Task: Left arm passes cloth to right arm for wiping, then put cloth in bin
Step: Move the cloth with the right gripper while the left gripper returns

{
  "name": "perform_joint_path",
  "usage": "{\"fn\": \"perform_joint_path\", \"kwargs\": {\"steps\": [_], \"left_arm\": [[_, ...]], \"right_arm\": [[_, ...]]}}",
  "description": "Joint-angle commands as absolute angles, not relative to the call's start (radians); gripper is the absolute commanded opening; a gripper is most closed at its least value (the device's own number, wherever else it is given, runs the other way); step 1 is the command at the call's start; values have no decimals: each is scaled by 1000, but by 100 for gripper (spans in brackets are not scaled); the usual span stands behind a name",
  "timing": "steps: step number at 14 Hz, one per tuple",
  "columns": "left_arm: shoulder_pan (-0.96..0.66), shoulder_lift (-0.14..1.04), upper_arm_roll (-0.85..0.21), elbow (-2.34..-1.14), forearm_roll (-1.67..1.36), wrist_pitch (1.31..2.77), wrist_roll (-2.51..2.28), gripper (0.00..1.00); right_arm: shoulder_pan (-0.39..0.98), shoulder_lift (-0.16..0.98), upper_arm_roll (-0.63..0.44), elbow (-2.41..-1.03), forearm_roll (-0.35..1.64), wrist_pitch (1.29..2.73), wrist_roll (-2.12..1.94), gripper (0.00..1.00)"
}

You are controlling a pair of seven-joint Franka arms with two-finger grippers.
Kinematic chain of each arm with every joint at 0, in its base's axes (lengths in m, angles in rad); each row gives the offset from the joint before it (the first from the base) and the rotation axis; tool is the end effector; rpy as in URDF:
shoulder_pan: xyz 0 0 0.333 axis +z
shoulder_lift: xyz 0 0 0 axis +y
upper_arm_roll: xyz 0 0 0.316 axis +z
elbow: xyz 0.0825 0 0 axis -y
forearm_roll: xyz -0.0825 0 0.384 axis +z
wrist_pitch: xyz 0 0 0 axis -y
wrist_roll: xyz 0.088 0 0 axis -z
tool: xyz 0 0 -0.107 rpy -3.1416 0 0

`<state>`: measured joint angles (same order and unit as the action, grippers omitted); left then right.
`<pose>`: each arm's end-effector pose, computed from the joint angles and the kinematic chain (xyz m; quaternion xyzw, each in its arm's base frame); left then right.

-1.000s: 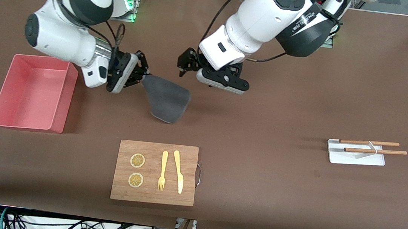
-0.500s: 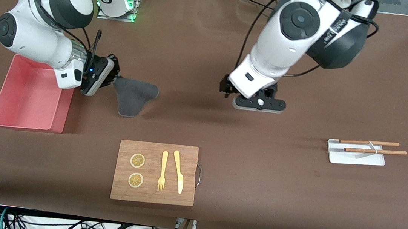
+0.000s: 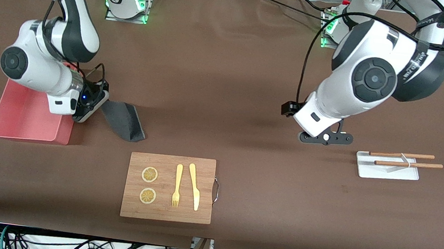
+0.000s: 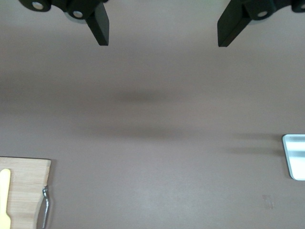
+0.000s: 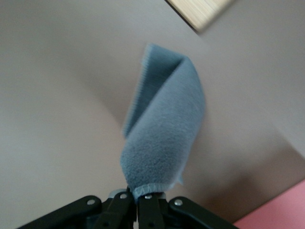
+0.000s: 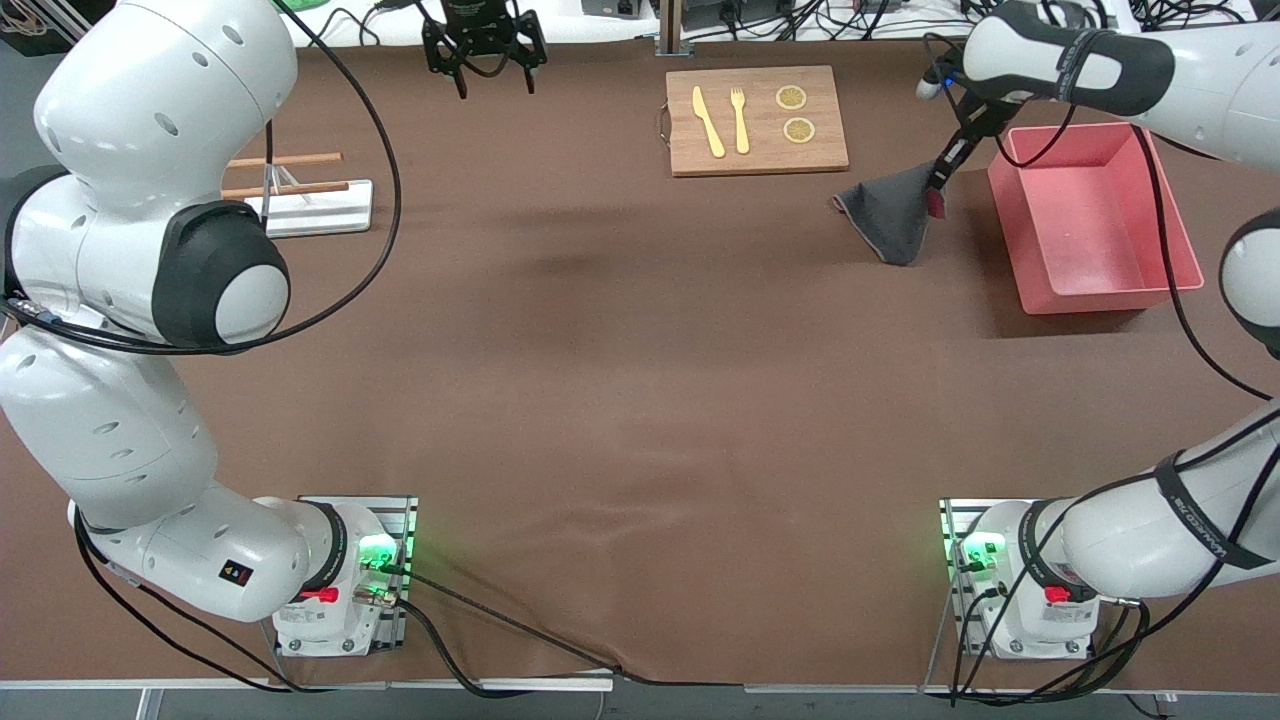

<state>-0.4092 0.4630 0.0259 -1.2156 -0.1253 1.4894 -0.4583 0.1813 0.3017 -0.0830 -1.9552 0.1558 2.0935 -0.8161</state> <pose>0.6165 -0.2680 0.4987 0.9932 0.0373 -0.1092 0.0133 0.5881 0.0673 0.3117 -0.9115 -0.4001 0.0572 0.0766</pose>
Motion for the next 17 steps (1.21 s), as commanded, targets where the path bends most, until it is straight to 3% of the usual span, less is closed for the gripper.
{"fn": "perform_joint_path", "kwargs": {"steps": [1, 6, 10, 17], "left_arm": [[-406, 390, 15, -1259, -101, 1471, -413, 100], [-237, 119, -32, -1564, -77, 1529, -165, 100], [-56, 25, -35, -1640, -29, 1531, -45, 100], [-32, 11, -47, -1634, 43, 1486, -48, 100]], "right_arm": [[160, 421, -87, -1909, 121, 2152, -798, 0], [222, 589, -83, -1724, 144, 2140, -648, 0], [345, 667, -84, -1674, 244, 2154, -473, 0], [581, 739, -84, -1579, 325, 2187, -56, 0]]}}
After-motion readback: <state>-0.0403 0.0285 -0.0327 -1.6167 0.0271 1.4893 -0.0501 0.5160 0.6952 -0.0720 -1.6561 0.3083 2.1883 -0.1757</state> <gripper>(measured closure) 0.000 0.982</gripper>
